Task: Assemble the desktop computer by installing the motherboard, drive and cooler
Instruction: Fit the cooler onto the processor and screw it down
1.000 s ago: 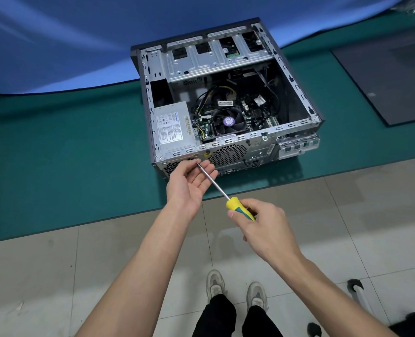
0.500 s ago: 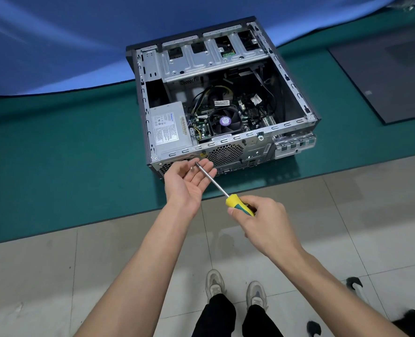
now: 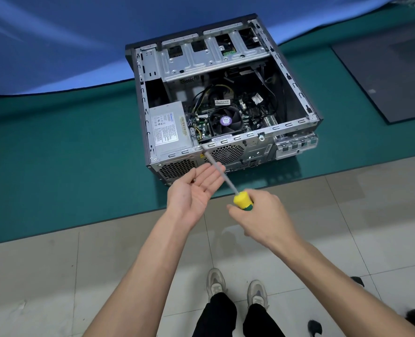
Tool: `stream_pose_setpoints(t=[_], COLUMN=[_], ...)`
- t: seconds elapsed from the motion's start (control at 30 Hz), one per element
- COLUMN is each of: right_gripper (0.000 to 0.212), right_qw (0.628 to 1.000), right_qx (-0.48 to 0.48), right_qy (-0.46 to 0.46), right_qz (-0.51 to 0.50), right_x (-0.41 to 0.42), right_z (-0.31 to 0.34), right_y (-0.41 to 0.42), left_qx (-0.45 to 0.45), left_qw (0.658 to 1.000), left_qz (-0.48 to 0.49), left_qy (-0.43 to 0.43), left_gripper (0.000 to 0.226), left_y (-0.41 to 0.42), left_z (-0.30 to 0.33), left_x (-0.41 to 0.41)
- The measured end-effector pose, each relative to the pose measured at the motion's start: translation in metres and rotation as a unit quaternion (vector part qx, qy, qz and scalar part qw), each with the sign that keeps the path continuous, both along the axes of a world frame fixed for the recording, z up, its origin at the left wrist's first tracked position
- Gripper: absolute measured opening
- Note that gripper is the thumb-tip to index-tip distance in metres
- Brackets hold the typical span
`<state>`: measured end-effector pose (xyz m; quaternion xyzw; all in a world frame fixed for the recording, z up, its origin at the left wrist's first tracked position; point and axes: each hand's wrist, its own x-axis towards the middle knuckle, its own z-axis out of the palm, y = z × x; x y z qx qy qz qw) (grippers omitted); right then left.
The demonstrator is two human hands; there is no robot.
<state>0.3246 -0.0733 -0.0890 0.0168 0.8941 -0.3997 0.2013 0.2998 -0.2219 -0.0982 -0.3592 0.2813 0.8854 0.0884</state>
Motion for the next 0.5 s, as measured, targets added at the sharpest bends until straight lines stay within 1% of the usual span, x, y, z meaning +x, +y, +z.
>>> stream_pose_setpoints(t=[0.07,0.13,0.2,0.33,0.5], right_gripper=[0.032,0.019,0.007,0.011,0.018], right_qw=[0.999,0.996,0.995,0.996,0.995], right_qx=[-0.038,-0.077,-0.087,-0.063,0.004], right_qy=[0.028,0.047,0.053,0.059,0.1], right_qz=[-0.016,-0.02,-0.004,0.008,0.026], right_x=[-0.011,-0.022,-0.03,-0.04,-0.041], right_z=[0.007,0.014,0.019,0.02,0.019], right_y=[-0.007,-0.016,-0.023,-0.034,-0.04], left_qx=[-0.009,-0.021,-0.039,-0.053,-0.082], left_qw=[1.0,0.999,0.998,0.997,0.995], left_qz=[-0.02,-0.034,-0.046,-0.045,-0.026], left_qy=[-0.007,-0.016,-0.023,-0.023,-0.044], left_gripper=[0.047,0.052,0.053,0.052,0.034], left_y=[0.003,0.006,0.009,0.016,0.021], left_z=[0.007,0.012,0.016,0.023,0.03], left_x=[-0.001,-0.003,-0.004,-0.004,-0.007])
